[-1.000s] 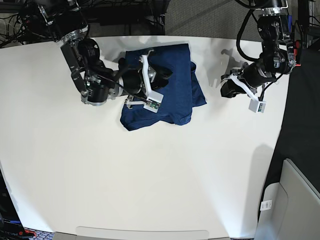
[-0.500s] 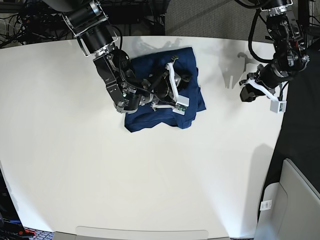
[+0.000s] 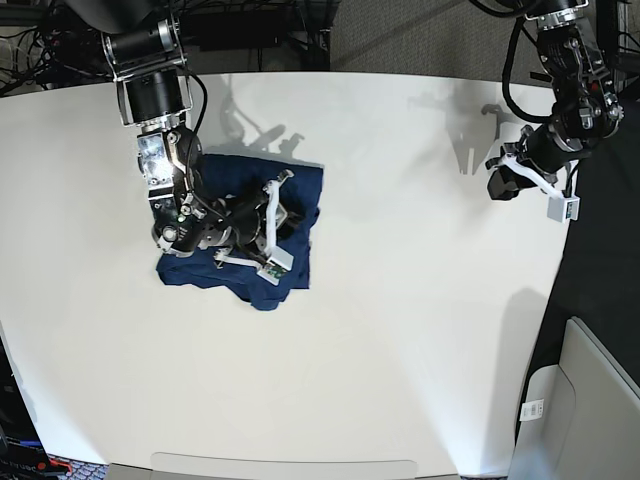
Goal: Fold the T-shirt properly
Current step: 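Drag the folded bundle with the right gripper away from the left gripper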
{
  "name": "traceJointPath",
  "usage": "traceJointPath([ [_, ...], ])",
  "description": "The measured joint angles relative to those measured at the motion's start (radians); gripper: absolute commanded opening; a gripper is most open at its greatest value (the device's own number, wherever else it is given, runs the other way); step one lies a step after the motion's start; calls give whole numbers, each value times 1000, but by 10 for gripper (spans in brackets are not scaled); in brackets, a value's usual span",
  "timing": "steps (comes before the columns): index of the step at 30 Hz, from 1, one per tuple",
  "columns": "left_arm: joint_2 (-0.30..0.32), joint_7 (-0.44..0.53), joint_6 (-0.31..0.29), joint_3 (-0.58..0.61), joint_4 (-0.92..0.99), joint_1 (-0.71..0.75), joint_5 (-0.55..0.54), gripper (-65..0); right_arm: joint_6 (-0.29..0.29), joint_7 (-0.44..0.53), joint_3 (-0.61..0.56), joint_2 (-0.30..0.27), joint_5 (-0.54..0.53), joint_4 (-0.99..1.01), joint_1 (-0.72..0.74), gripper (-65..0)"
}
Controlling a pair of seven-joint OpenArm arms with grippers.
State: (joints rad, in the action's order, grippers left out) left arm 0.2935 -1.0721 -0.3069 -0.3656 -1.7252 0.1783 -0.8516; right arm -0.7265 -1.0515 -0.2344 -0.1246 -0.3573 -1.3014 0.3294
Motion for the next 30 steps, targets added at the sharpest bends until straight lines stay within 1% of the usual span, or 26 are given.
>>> traceJointPath([
  [5, 0, 0, 0, 0, 0, -1, 0, -597, 11, -1, 16, -81, 22, 1, 26, -476],
  [7, 0, 0, 0, 0, 0, -1, 0, -597, 12, -3, 17, -108, 47, 3, 40, -476],
  [9, 1, 0, 0, 0, 0, -1, 0, -597, 25, -34, 20, -121, 55, -16, 48, -476],
  [10, 0, 0, 0, 3, 0, -1, 0, -597, 37, -71, 20, -128, 56, -47, 40, -476],
  [12, 0, 0, 0, 5, 0, -1, 0, -597, 35, -167, 14, -153, -11, -151, 8, -476],
  [14, 0, 0, 0, 5, 0, -3, 0, -597, 39, -227, 15, -177, -98, -285, -48, -476],
  [15, 0, 0, 1, 5, 0, -4, 2, -598, 23, -238, 15, -186, -143, -329, -60, -476],
  [17, -23, 2, 0, 3, -3, -3, 3, -598, 27, -203, 23, -234, -233, -406, -99, -477],
  [18, -35, 2, 1, 2, -3, -3, 4, -598, 27, -194, 44, -262, -256, -446, -136, -482],
  [19, -38, 0, 0, 2, -3, -2, 3, -599, 31, -212, 83, -283, -243, -486, -175, -494],
  [20, -40, -1, -3, 2, -4, 0, 0, -599, 38, -235, 126, -300, -245, -515, -228, -512],
  [22, -44, -1, 1, 1, -30, 0, 6, -599, 31, -247, 188, -329, -275, -546, -303, -536],
  [23, -44, 0, -1, 2, -46, 0, 1, -599, 28, -241, 220, -337, -300, -556, -333, -541],
  [25, -40, 1, -3, 4, -68, 2, -3, -599, 30, -227, 285, -348, -306, -591, -381, -540],
  [27, -42, 2, -3, 5, -71, 9, -4, -599, 30, -229, 340, -379, -301, -601, -425, -540],
  [29, -44, -1, -3, 6, -71, 16, -3, -599, 31, -240, 355, -387, -267, -578, -440, -540],
  [30, -45, -1, -3, 6, -71, 16, -3, -599, 32, -235, 351, -381, -257, -562, -436, -540],
])
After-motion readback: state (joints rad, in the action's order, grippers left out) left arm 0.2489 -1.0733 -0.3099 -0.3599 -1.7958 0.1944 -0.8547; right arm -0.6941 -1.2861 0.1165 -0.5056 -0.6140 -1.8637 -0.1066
